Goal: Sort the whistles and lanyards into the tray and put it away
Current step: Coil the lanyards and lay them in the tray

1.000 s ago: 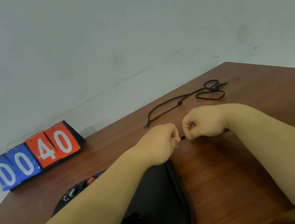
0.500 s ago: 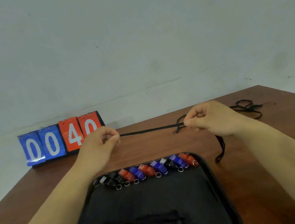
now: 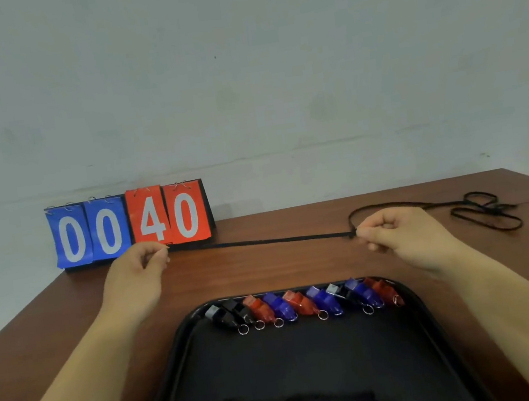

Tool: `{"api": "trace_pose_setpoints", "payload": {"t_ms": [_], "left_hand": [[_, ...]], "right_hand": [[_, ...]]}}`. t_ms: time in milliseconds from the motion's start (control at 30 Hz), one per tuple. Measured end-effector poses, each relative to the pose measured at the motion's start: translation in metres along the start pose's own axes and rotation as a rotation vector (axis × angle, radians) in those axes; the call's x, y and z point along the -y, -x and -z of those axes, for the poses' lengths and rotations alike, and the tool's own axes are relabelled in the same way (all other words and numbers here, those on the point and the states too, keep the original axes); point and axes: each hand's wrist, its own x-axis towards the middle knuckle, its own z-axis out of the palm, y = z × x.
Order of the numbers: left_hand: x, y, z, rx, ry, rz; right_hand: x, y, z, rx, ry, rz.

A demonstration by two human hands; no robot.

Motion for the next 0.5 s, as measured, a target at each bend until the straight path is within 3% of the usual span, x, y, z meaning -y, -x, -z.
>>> {"api": "trace_pose_setpoints", "payload": {"t_ms": [500], "left_hand": [[0.026, -0.007, -0.009, -0.064, 0.045, 0.157]], "right_hand": [[-0.016, -0.002, 0.007, -0.136, -0.105, -0.087]]}}
